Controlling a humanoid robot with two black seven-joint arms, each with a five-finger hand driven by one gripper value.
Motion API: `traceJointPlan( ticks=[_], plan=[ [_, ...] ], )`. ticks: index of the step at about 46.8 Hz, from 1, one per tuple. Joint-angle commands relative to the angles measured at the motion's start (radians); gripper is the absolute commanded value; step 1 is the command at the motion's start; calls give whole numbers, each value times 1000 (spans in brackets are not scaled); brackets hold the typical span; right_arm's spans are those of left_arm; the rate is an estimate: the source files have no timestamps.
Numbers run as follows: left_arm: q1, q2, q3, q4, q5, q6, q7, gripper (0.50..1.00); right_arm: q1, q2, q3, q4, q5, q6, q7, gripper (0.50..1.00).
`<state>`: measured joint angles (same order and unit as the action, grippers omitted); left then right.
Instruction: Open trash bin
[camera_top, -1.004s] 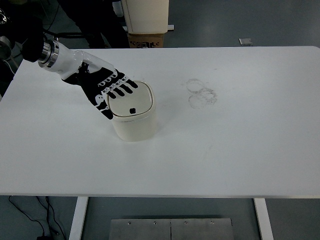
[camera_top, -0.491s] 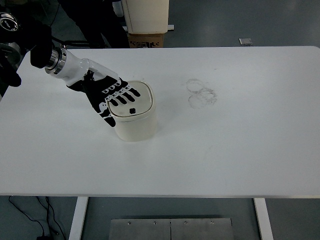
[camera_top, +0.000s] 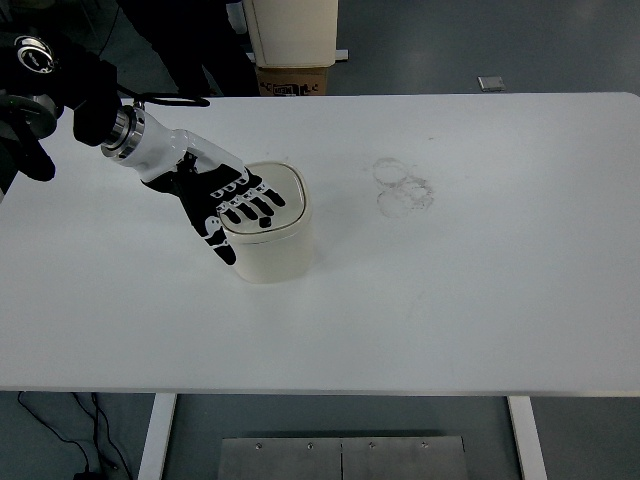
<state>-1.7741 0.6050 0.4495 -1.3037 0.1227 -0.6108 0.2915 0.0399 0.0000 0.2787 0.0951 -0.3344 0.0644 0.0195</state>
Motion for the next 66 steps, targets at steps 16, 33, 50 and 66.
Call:
traceJointPlan(
  ticks=[16, 33, 50, 66],
  plan=[
    [2, -16, -2, 0, -2, 0, 0, 1000, 0, 0, 1, 0, 0, 0, 0, 991],
    [4, -17, 0, 0, -2, 0, 0, 1000, 0, 0, -1, 0, 0, 0, 0, 991],
    [15, -14, 0, 0, 0, 0, 0, 1000, 0, 0, 1, 0, 0, 0, -1, 991],
    [16, -14, 0, 1, 0, 0, 0, 1000, 0, 0, 1, 0, 0, 0, 0, 991]
  ],
)
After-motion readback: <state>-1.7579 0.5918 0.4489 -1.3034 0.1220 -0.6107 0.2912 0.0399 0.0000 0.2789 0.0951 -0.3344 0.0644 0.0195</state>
